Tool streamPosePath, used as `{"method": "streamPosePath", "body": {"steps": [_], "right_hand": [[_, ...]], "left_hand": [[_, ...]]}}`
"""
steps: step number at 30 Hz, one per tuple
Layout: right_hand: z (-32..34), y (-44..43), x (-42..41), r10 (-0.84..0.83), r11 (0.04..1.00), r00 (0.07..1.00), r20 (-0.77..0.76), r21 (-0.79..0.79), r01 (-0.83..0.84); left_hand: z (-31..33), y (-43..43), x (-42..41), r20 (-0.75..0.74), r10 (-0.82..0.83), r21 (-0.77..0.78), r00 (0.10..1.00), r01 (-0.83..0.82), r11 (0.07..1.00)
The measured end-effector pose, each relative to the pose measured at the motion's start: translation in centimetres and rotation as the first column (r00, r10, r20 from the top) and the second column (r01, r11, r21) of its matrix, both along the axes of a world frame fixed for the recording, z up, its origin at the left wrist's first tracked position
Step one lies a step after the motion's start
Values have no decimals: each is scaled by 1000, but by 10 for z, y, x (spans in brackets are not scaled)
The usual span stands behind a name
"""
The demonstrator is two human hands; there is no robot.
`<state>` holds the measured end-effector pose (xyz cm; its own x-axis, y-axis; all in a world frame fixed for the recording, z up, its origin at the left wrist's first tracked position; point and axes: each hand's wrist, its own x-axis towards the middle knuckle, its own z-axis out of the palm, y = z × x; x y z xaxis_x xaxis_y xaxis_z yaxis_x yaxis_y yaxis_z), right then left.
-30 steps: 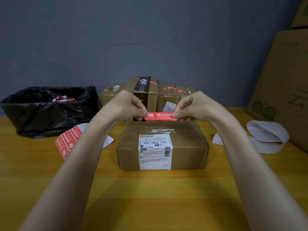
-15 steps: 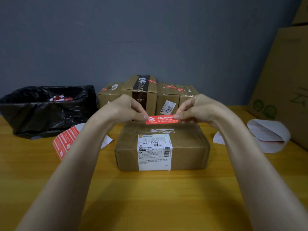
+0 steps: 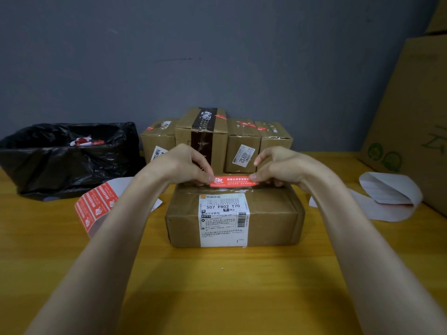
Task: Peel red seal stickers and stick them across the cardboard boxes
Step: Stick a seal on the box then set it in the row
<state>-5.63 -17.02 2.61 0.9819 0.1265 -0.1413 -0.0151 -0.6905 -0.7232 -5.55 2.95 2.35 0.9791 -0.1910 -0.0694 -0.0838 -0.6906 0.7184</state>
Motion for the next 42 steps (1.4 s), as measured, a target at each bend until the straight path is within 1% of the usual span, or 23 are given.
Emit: {"method": "streamPosePath", "body": {"steps": [3,11,33,42], "right_hand": [[-2,1,1,-4,1000,1000,-2,-6,4],[-3,4,3,15,996,1000,-11,-93,-16],[-6,8,7,10,989,1000,19,-145,-7],[-7,9,7,4,989,1000,30,-149,0]], "left_hand": [[-1,0,0,-15,6,9,1000,-6,1000],[-1,-3,0,-41,49,52,998,-47,998],[-1,-6,0,-30,52,161,998,-46,986],[-5,-5,5,2,52,190,999,-52,980]]}}
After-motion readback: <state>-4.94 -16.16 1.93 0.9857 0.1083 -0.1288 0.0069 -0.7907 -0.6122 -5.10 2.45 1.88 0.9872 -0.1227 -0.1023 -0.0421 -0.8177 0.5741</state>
